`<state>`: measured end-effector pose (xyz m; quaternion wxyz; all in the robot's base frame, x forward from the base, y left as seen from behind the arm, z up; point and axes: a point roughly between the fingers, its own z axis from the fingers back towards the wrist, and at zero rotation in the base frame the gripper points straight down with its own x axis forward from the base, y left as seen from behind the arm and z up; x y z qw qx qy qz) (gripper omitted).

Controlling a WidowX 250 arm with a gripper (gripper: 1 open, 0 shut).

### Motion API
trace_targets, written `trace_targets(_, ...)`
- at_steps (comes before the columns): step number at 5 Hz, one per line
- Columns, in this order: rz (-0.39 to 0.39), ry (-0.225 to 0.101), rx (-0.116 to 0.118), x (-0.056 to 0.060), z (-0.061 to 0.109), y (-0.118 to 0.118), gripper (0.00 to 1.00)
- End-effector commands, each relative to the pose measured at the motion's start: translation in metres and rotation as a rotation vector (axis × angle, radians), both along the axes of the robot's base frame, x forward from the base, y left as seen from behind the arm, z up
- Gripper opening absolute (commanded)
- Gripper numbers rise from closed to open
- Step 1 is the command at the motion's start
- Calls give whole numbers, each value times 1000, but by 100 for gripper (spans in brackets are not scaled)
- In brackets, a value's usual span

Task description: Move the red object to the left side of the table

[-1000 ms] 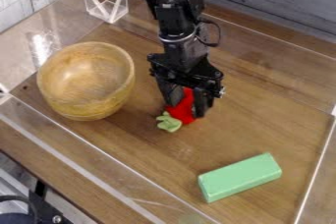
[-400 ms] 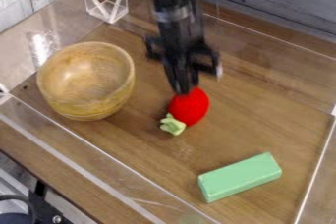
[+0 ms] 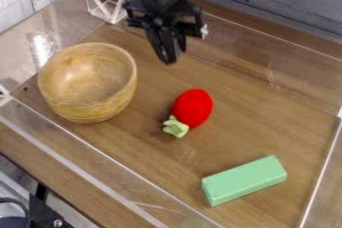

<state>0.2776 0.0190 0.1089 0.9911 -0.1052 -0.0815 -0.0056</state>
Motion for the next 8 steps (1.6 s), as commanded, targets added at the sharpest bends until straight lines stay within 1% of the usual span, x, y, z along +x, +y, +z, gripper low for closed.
trace_targets(1, -39, -13, 12, -4, -4, -12, 100)
trace_targets(2, -68, 6, 23, -7, -18, -24, 100)
trace_targets(3, -80, 29, 36, -7, -34, -33, 100)
trace_targets(5, -86, 67, 60, -5, -59, -40, 100)
trace_targets(6, -83, 76, 64, -4, -65, -40, 0)
trace_targets(8, -79, 69, 55, -5, -43, -34, 0)
